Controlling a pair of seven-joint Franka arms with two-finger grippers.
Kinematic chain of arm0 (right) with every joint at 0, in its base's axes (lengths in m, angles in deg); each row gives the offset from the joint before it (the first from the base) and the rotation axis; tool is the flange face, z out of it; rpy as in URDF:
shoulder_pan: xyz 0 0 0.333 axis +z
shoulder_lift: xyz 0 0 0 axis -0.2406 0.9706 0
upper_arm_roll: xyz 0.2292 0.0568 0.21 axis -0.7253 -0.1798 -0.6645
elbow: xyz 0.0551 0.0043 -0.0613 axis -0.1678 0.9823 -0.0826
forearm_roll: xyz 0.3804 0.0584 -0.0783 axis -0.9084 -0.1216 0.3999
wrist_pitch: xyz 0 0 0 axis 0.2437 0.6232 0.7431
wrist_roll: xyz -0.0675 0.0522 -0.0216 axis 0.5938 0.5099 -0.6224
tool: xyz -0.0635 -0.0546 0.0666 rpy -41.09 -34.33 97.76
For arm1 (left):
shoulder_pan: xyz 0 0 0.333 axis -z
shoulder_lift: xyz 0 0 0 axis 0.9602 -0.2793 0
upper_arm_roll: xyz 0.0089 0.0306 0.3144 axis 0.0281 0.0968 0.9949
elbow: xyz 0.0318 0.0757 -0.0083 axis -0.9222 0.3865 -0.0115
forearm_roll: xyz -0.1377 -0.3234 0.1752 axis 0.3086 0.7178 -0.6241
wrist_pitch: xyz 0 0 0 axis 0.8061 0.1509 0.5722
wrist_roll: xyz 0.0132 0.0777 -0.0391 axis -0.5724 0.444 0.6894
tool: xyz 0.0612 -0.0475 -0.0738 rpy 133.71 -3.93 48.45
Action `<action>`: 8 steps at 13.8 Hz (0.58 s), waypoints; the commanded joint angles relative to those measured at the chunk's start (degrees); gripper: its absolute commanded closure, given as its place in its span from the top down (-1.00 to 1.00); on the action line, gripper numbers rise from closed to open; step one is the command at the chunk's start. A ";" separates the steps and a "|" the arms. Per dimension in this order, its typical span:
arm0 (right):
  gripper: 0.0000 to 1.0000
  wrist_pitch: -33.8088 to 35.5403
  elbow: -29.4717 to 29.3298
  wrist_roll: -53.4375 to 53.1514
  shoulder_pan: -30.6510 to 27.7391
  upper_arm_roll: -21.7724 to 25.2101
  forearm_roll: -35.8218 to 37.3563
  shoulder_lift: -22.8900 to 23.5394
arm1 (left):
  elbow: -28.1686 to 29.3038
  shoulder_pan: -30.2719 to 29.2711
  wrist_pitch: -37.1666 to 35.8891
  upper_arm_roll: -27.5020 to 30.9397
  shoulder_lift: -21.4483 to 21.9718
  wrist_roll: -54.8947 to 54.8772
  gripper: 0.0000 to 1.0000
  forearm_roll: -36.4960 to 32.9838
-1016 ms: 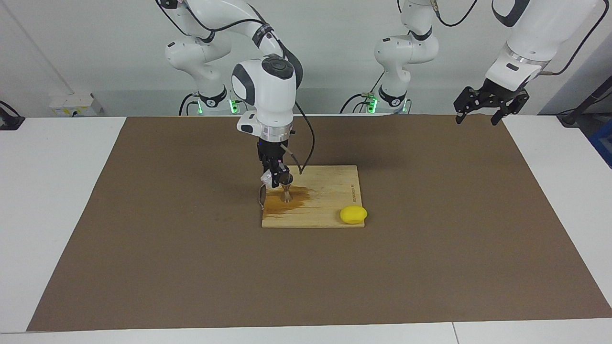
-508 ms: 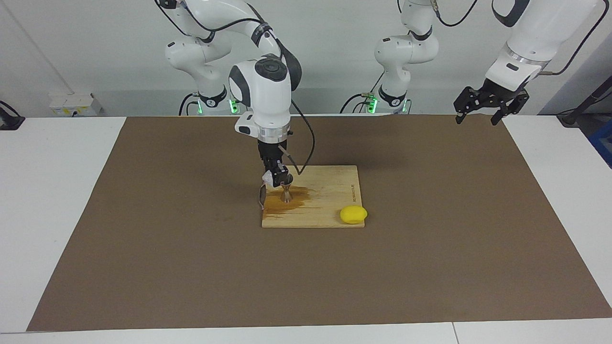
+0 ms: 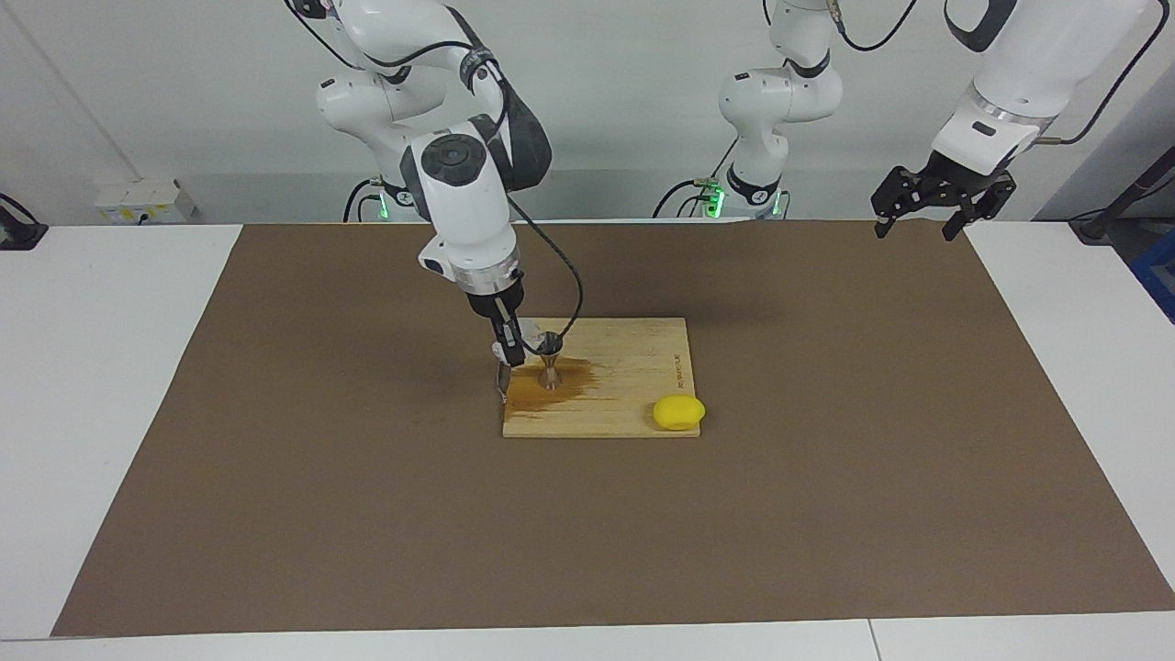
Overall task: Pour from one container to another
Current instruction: 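Carry the clear glass back to its starting spot with the right gripper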
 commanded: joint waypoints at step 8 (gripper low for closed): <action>-1.00 0.92 9.93 24.32 -22.30 -0.52 -26.18 -0.67 | 0.48 -0.82 -0.61 -0.56 0.61 -0.21 1.00 0.22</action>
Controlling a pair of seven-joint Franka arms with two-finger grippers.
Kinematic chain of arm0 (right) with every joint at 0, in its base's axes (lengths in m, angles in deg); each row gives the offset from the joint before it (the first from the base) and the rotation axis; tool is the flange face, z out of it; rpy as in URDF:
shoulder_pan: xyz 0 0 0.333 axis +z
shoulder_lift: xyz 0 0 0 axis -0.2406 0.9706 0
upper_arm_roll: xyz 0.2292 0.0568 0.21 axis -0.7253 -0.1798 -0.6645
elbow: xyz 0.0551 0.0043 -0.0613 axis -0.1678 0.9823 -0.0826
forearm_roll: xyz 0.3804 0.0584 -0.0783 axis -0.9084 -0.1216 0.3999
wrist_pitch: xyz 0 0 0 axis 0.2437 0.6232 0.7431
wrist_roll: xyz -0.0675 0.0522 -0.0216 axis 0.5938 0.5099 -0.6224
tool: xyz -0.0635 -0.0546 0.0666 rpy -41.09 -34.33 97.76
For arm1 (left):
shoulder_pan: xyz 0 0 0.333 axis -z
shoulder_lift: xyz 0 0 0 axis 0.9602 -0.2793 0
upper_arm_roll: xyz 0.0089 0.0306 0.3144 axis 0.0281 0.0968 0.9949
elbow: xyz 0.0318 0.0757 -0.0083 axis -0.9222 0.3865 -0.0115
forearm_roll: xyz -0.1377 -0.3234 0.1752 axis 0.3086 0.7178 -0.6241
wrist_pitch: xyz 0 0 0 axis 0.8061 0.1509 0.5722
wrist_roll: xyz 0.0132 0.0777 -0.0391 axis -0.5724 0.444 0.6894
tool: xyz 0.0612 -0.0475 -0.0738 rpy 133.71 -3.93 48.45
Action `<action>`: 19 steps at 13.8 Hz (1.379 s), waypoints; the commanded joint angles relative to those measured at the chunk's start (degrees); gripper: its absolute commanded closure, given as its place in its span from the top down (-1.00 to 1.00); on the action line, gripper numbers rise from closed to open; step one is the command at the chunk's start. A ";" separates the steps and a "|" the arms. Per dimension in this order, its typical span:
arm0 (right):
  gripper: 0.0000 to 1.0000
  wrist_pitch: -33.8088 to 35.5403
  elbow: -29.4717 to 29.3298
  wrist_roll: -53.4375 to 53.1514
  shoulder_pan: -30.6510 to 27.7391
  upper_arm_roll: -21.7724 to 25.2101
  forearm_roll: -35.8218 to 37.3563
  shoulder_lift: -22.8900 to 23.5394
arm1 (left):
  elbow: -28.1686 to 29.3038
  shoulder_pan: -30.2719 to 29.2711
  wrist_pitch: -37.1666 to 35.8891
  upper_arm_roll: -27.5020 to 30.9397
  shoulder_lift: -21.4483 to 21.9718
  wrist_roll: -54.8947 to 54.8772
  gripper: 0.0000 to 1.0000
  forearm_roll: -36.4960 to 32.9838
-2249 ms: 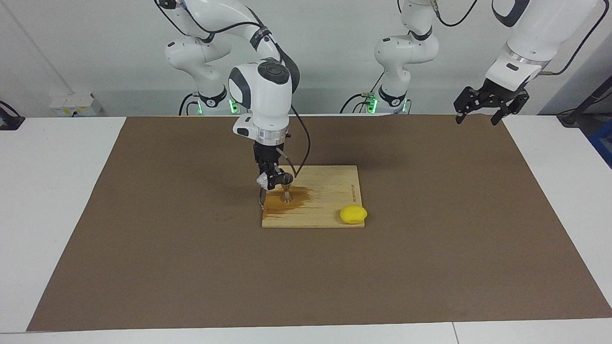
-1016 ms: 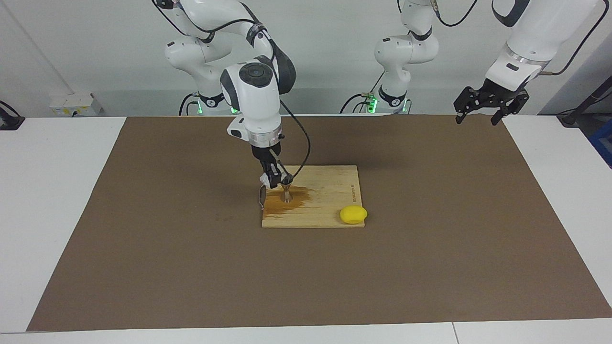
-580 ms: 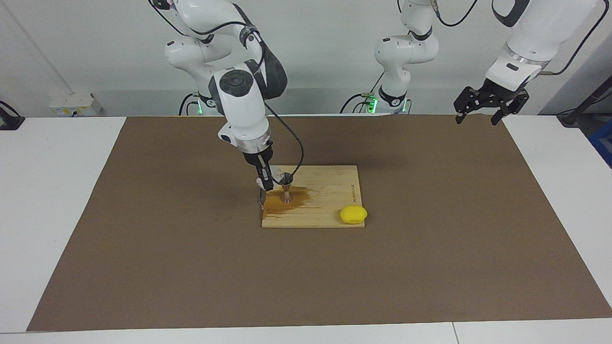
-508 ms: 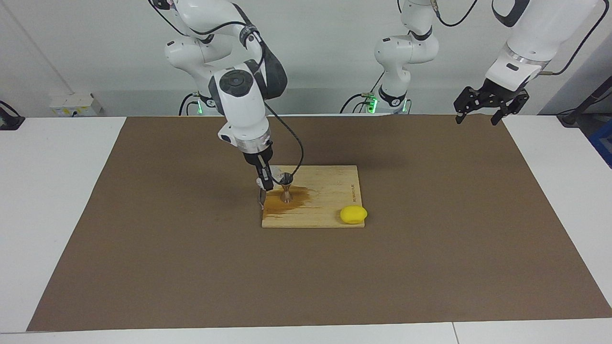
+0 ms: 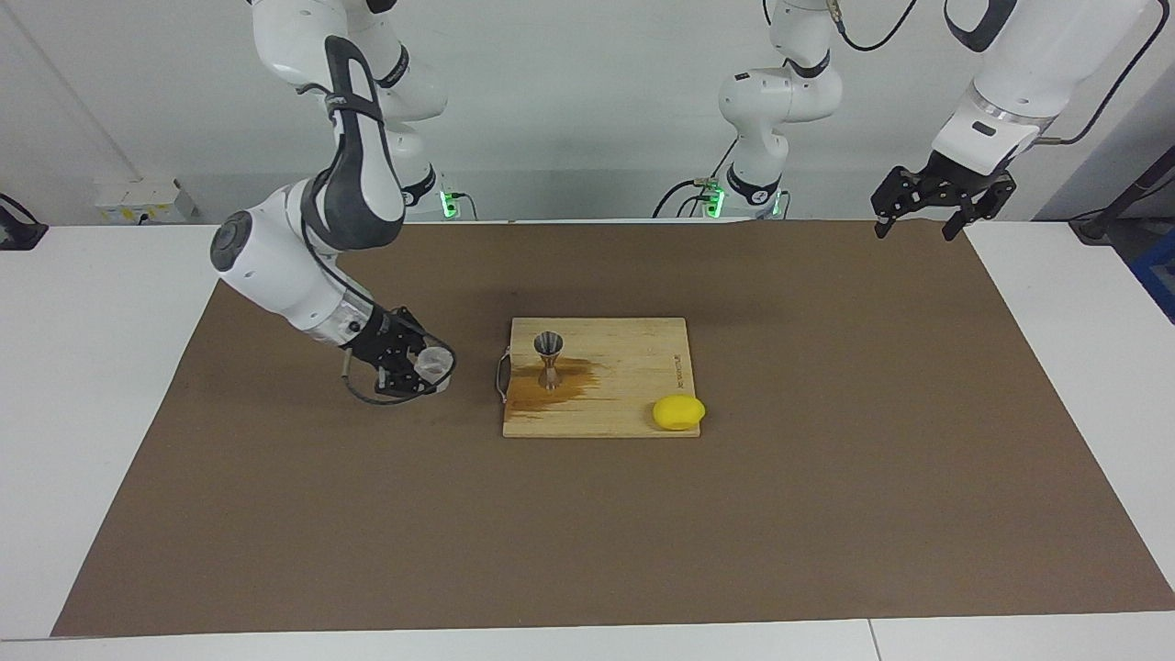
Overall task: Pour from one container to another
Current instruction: 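Carry the clear glass back to its starting spot with the right gripper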
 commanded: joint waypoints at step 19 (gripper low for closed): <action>1.00 -2.18 8.84 30.43 -16.27 -0.29 -10.57 6.11 | 0.48 -0.82 -0.61 -0.56 0.61 -0.21 1.00 0.22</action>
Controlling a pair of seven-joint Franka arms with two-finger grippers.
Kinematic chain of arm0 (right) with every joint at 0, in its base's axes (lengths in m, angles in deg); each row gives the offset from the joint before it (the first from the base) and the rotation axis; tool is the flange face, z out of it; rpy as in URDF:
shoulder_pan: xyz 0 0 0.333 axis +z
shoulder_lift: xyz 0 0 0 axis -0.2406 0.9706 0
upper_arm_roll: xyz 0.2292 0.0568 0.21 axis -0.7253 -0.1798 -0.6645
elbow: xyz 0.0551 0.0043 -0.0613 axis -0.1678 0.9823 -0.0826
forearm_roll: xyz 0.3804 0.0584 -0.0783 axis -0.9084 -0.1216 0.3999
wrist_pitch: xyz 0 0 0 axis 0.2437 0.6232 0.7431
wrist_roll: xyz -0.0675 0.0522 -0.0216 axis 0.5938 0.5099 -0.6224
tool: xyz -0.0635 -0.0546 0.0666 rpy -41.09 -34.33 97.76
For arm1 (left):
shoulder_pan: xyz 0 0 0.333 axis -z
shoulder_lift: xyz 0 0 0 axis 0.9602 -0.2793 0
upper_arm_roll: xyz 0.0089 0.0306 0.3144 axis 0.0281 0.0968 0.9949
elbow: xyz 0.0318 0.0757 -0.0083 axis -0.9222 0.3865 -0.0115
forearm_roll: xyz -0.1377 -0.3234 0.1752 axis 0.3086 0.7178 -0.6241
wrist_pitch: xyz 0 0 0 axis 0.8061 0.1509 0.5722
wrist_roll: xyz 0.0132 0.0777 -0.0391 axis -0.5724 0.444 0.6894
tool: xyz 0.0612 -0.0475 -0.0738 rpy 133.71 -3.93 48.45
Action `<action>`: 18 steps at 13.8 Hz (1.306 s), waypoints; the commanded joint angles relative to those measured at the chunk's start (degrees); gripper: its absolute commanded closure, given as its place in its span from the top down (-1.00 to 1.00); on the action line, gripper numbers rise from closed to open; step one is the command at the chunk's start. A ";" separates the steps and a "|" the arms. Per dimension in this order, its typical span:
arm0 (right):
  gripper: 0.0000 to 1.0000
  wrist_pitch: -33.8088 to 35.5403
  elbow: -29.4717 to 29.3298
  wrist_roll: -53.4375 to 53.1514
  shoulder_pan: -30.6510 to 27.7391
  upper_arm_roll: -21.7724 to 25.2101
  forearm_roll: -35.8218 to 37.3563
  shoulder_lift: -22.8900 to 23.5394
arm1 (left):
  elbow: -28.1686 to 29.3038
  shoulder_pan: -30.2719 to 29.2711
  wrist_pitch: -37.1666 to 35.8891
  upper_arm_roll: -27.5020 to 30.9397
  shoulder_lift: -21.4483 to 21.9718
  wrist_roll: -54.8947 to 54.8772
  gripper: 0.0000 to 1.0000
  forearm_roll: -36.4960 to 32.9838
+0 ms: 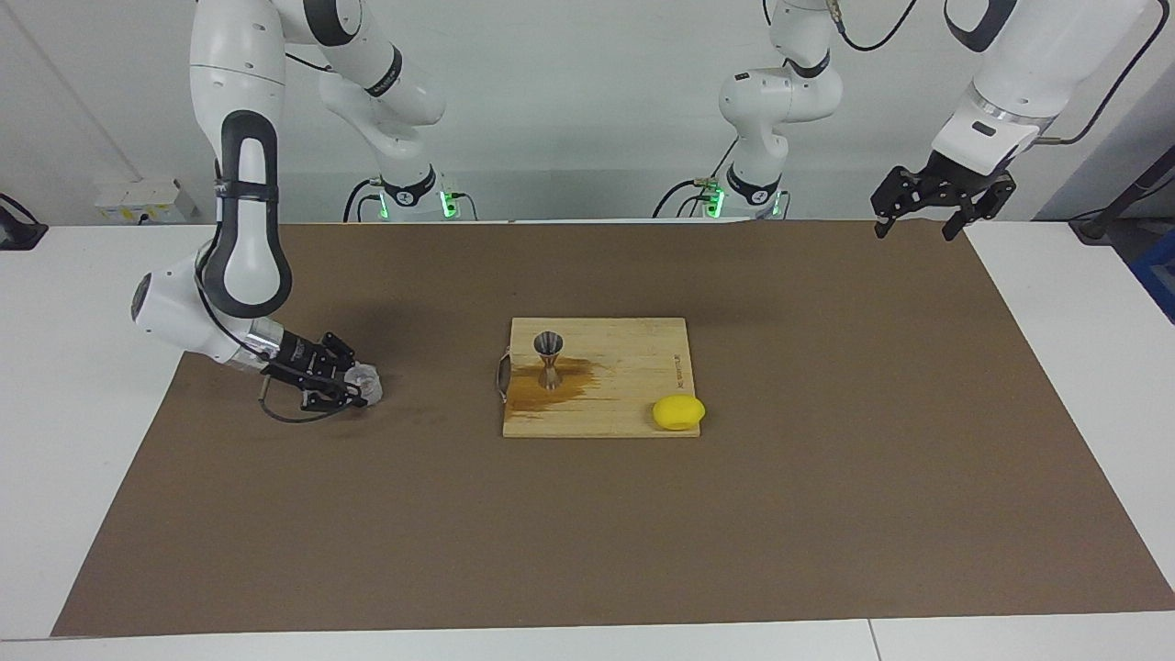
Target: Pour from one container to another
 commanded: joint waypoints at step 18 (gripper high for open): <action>1.00 0.41 -0.30 24.73 14.86 -0.90 39.92 -18.52 | 0.48 -0.82 -0.61 -0.56 0.61 -0.21 1.00 0.22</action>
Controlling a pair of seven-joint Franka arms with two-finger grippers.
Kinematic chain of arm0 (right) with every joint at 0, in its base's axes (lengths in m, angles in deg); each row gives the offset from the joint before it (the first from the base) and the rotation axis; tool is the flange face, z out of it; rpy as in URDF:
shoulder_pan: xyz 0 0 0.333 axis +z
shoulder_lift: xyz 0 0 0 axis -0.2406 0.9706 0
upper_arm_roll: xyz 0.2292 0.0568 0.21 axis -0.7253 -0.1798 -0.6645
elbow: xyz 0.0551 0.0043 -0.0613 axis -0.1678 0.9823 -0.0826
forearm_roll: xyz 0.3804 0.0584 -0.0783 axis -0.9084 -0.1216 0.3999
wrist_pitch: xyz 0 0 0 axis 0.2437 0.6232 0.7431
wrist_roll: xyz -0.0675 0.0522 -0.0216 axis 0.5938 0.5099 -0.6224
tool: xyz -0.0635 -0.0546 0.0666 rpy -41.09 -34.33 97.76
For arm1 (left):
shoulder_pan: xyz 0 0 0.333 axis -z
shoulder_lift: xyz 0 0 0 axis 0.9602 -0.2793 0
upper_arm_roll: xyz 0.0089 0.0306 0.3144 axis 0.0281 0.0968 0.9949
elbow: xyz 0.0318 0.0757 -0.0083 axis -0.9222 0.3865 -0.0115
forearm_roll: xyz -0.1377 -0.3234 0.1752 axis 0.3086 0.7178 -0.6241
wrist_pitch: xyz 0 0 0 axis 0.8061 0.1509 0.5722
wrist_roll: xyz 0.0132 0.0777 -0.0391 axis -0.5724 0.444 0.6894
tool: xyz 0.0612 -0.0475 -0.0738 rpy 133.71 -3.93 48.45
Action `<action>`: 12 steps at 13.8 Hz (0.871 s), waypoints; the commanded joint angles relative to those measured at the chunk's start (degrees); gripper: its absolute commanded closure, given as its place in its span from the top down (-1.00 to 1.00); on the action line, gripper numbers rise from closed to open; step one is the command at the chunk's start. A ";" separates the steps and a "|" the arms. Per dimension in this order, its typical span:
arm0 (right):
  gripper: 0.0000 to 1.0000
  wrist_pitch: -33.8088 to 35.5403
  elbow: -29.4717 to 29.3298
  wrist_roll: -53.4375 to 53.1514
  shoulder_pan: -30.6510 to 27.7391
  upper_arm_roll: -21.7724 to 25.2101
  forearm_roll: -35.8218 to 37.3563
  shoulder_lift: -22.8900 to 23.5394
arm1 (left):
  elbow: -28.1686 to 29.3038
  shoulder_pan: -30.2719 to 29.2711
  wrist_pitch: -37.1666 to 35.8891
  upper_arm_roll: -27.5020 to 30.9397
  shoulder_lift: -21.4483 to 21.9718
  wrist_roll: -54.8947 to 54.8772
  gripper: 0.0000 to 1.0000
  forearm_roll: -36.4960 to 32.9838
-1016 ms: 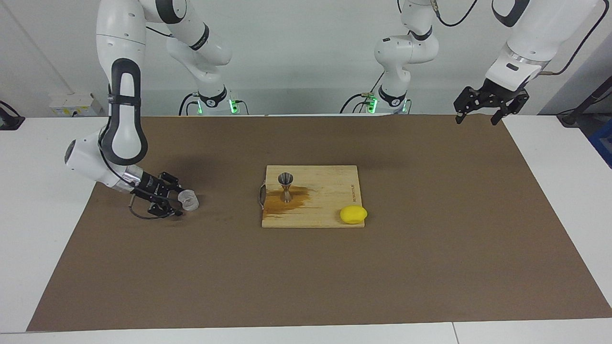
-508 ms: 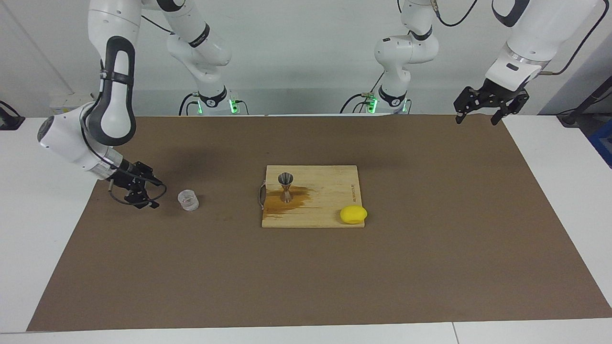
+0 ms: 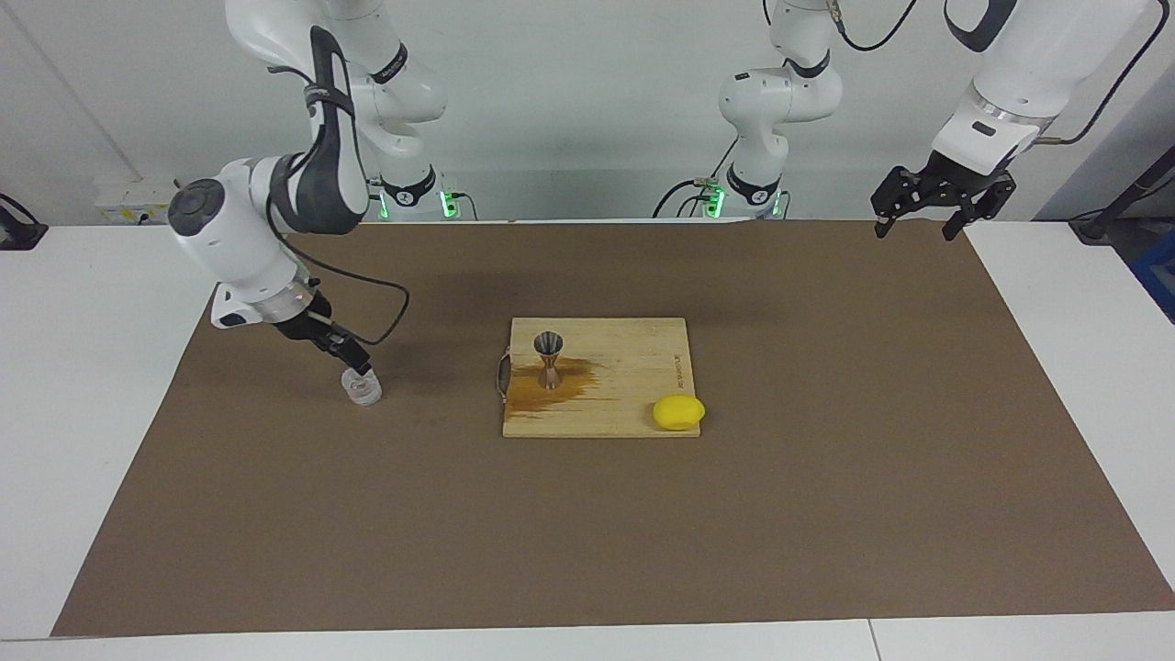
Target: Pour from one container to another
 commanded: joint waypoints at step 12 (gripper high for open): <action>1.00 23.67 -25.95 18.57 1.81 0.61 8.75 -3.02 | 0.48 -0.82 -0.60 -0.56 0.61 -0.21 1.00 0.22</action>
